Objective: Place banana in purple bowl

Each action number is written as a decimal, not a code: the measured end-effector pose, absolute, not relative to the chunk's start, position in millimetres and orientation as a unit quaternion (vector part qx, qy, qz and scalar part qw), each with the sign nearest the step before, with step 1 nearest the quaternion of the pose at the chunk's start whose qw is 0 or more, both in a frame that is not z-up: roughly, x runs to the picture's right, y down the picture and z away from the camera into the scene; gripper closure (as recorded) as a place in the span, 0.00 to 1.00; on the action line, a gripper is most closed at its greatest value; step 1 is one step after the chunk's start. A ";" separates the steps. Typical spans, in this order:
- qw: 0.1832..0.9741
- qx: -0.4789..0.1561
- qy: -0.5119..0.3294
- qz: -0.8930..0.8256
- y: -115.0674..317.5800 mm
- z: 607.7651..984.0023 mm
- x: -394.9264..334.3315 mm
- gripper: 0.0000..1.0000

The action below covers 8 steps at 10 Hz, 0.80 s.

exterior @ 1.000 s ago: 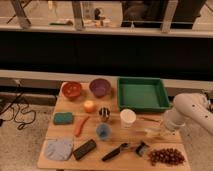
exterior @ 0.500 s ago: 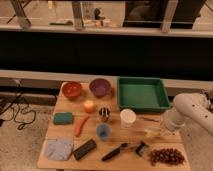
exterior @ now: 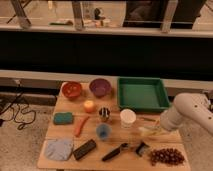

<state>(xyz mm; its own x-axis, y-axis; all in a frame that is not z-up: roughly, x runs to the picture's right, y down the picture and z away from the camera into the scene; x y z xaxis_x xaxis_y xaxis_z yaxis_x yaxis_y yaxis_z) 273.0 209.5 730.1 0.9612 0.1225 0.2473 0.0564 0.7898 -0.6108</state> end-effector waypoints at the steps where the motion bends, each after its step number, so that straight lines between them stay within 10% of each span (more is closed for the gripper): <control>1: 0.939 -0.313 -0.145 0.011 203.3 720.9 266.8 0.80; 8: 0.945 -0.249 -0.211 -0.018 152.2 681.0 225.9 0.80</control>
<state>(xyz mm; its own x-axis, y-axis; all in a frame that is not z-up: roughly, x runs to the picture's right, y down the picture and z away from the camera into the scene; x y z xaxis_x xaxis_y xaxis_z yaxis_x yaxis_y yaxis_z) 225.9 152.2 681.0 0.9104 0.0710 0.4077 0.1394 0.8750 -0.4637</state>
